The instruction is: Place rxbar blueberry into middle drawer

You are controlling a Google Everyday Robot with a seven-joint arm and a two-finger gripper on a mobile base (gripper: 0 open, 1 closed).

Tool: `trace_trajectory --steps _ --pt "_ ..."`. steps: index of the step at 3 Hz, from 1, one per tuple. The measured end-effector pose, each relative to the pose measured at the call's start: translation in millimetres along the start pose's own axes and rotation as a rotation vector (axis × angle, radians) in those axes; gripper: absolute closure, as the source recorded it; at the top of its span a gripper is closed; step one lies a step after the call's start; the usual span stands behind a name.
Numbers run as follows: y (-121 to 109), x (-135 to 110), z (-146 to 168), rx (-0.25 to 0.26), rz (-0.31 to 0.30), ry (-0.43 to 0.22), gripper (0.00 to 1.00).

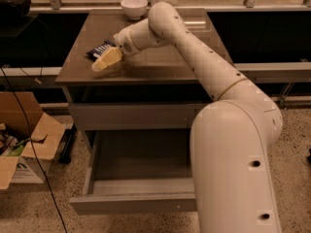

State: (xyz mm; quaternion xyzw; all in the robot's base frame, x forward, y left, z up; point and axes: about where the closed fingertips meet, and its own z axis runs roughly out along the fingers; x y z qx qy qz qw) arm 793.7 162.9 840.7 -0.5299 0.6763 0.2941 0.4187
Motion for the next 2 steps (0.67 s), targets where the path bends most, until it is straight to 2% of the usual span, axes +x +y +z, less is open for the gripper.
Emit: trace_trajectory --steps 1,2 --pt "1 -4 14 -0.02 0.04 -0.065 0.0" --pt "1 -12 24 -0.036 0.053 -0.106 0.0"
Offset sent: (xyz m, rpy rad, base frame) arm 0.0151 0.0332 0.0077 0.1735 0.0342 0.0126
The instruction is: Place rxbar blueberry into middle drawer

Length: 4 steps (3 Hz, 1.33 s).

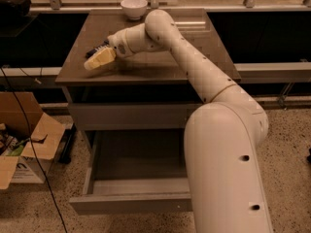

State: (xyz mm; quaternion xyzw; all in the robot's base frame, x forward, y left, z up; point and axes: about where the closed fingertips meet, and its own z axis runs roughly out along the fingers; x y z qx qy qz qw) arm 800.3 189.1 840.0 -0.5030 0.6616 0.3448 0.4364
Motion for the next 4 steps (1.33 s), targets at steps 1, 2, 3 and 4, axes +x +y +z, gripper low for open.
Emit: trace_trajectory --steps 1,2,3,4 --pt "-4 -7 8 -0.007 0.002 -0.024 0.0" --pt "-10 -9 13 -0.004 0.005 -0.035 0.0" --pt "-21 -8 16 0.011 0.002 -0.018 0.0" --pt "-31 -3 14 0.034 -0.007 0.02 0.0"
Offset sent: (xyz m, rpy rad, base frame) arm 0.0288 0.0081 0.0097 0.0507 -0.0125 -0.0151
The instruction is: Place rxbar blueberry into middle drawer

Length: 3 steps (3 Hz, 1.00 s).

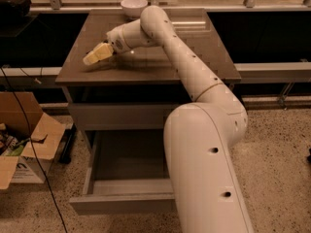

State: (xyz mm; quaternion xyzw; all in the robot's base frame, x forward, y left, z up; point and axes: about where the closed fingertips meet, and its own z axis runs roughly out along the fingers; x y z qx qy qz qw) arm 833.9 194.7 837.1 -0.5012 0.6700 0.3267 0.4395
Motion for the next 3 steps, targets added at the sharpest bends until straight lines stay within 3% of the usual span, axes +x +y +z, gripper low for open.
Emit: trace_trajectory --steps 1,3 --pt "-4.7 5.9 0.1 0.008 0.002 0.023 0.0" --pt "-4.9 13.8 8.1 -0.018 0.001 0.034 0.42"
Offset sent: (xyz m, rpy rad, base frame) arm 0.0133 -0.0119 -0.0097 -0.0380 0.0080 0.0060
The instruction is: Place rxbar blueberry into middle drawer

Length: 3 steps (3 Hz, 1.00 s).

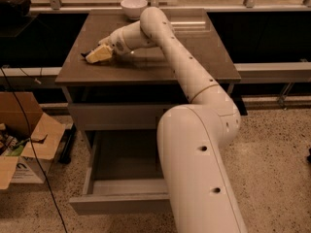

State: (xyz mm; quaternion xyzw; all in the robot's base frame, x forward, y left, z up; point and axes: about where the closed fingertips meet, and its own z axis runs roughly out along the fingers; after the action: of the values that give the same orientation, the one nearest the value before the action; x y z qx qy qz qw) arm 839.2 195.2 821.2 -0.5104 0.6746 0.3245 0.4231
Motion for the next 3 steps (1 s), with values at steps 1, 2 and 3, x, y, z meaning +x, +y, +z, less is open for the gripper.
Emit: trace_trajectory --steps 1,2,3 --pt "1 0 4 -0.01 -0.001 -0.001 0.64" --pt "5 -13 -2 -0.021 -0.046 -0.023 0.88" --pt "22 -32 -16 -0.067 -0.14 -0.042 1.0"
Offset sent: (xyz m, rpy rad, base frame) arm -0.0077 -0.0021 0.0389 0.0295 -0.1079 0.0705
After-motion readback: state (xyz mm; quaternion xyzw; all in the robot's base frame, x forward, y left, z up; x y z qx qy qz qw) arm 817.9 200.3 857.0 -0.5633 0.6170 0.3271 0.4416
